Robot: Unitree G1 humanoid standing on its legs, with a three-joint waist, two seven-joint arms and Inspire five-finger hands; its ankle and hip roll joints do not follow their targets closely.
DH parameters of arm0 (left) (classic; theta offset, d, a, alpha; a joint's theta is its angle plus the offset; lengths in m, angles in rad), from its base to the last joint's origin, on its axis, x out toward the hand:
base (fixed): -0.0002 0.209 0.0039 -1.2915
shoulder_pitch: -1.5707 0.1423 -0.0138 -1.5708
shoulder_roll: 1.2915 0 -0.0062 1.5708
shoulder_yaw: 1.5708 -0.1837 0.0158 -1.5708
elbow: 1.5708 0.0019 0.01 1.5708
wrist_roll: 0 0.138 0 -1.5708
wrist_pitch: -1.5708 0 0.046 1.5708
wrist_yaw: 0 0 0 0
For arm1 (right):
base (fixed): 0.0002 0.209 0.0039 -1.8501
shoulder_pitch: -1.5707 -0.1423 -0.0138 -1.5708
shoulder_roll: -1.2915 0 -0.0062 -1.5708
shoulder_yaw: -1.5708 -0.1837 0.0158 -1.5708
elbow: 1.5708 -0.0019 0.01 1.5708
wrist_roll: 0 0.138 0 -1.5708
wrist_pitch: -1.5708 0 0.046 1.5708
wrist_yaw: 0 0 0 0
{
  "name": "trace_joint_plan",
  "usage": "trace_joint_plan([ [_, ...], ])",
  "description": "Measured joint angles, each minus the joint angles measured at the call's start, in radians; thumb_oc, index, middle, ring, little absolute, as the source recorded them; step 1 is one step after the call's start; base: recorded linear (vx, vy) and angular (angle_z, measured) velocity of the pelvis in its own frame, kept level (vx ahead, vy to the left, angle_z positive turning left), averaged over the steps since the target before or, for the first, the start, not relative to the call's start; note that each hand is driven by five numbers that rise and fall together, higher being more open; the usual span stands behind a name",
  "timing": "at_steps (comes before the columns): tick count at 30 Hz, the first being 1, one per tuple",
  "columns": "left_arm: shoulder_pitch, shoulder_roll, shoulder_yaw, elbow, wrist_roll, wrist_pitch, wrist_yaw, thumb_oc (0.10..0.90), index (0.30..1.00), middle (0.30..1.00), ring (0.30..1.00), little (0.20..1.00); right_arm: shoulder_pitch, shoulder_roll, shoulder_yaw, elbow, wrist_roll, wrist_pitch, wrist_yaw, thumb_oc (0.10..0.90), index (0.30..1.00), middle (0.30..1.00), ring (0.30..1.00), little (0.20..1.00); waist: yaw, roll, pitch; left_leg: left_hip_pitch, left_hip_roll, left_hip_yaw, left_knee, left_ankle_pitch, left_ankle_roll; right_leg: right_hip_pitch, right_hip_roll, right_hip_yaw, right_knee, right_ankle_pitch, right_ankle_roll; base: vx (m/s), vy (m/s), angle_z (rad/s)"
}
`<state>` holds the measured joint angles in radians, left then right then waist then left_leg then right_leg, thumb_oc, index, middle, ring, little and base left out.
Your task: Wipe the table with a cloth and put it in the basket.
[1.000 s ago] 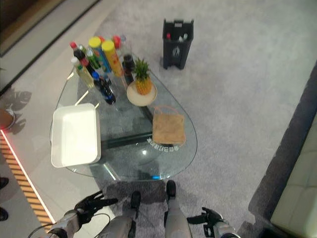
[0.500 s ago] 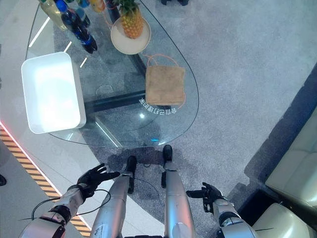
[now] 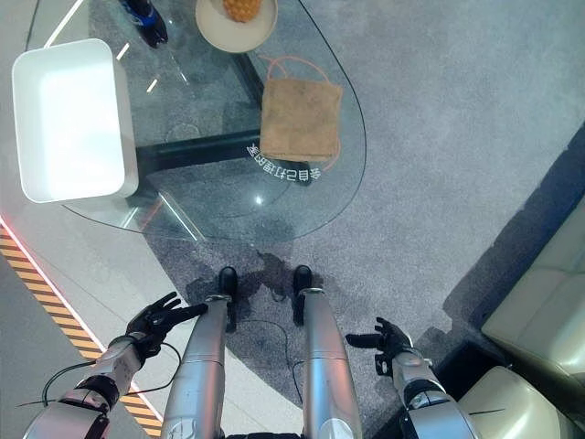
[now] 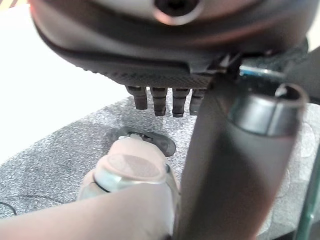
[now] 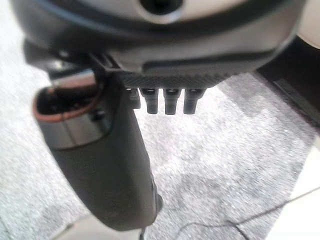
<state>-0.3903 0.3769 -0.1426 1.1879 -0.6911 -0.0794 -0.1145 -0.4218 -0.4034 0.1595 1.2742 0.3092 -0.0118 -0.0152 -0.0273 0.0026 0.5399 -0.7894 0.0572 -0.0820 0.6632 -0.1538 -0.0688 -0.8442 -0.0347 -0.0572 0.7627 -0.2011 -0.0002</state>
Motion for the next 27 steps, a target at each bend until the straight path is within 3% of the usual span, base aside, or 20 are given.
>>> trace_joint_plan([
  [7,-0.002,-0.004,-0.001,-0.010,0.000,-0.003,-0.004,0.800,0.900,0.900,0.900,0.900,0.007,0.001,0.000,0.006,0.004,-0.008,-0.004,0.800,0.900,0.900,0.900,0.900,-0.001,0.015,0.004,-0.021,0.001,-0.011,-0.032,0.001,-0.001,-0.019,-0.003,-0.016,-0.031,0.002,0.003,0.02,-0.002,0.02],
  [14,-0.002,-0.007,-0.004,-0.023,0.000,0.000,-0.005,0.800,0.900,0.900,0.900,0.900,0.006,-0.018,0.000,-0.001,0.005,-0.065,-0.061,0.800,0.900,0.900,0.900,0.900,0.012,0.023,0.004,-0.018,0.001,-0.011,-0.056,0.001,-0.002,-0.019,-0.003,-0.017,-0.053,0.007,0.012,0.01,-0.013,-0.01],
  [20,-0.001,0.002,-0.009,-0.028,-0.001,0.005,-0.009,0.800,0.900,0.900,0.900,0.900,-0.034,-0.141,-0.003,-0.091,0.027,-0.131,-0.120,0.800,0.900,0.900,0.900,0.900,0.024,0.023,0.004,-0.019,-0.002,-0.011,-0.077,0.001,-0.002,-0.017,-0.008,-0.021,-0.073,0.008,0.013,0.00,-0.036,0.02],
  [27,-0.001,0.031,-0.043,-0.033,-0.003,0.003,-0.023,0.800,0.900,0.900,0.900,0.900,-0.196,-0.316,0.004,-0.241,0.048,-0.157,-0.161,0.800,0.900,0.900,0.900,0.900,0.028,0.024,0.004,-0.022,-0.008,-0.010,-0.085,0.002,-0.001,-0.015,-0.021,-0.029,-0.084,0.012,0.012,0.00,-0.008,0.03],
])
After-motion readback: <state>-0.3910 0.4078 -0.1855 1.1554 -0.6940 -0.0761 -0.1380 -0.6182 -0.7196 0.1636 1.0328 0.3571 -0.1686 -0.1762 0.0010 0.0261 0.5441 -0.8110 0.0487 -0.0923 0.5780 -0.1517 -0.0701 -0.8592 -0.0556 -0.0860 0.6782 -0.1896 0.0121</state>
